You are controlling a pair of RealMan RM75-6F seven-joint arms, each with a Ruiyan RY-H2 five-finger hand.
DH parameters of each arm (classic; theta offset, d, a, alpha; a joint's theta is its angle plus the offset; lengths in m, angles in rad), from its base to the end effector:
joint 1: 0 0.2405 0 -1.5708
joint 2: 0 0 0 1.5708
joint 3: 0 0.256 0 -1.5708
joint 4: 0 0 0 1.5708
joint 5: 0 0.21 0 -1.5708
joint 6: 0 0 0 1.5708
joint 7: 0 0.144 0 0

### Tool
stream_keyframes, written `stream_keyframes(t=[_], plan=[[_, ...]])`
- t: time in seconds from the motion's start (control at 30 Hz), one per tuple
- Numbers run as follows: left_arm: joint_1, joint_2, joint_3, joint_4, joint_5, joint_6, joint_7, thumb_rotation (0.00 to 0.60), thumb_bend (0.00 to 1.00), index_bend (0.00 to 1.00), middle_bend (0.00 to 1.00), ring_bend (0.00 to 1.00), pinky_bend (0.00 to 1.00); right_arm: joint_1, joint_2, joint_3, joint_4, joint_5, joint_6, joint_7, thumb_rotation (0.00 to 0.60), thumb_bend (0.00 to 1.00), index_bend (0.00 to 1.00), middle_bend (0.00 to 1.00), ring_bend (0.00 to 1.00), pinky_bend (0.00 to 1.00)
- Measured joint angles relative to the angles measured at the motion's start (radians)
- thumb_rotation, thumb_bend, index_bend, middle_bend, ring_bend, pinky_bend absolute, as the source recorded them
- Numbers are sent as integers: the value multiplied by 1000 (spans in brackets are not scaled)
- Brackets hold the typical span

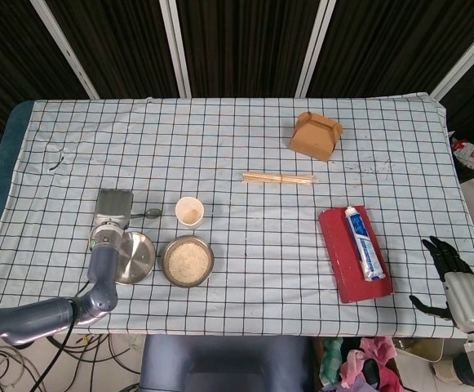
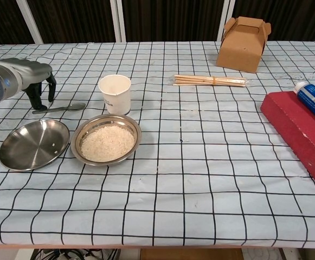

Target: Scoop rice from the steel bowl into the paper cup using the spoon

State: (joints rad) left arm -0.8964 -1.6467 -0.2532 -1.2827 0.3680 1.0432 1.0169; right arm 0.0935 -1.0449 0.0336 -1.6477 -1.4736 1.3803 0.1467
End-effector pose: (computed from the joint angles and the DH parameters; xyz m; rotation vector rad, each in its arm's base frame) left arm -0.1879 0.3999 -0.0119 -1.5932 -0.8805 -0.3051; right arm -0.3190 -0.1792 0.1654 1.3808 -1.0836 0.9037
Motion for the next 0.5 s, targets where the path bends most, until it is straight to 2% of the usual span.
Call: stream_keyframes(t=[0.5], plan=[[-8,-20,16,24,-27,-10,-13,600,363,504,1000,1000,1000,-3,6,2,-6,6,0,15,600,155,0,0,0,176]])
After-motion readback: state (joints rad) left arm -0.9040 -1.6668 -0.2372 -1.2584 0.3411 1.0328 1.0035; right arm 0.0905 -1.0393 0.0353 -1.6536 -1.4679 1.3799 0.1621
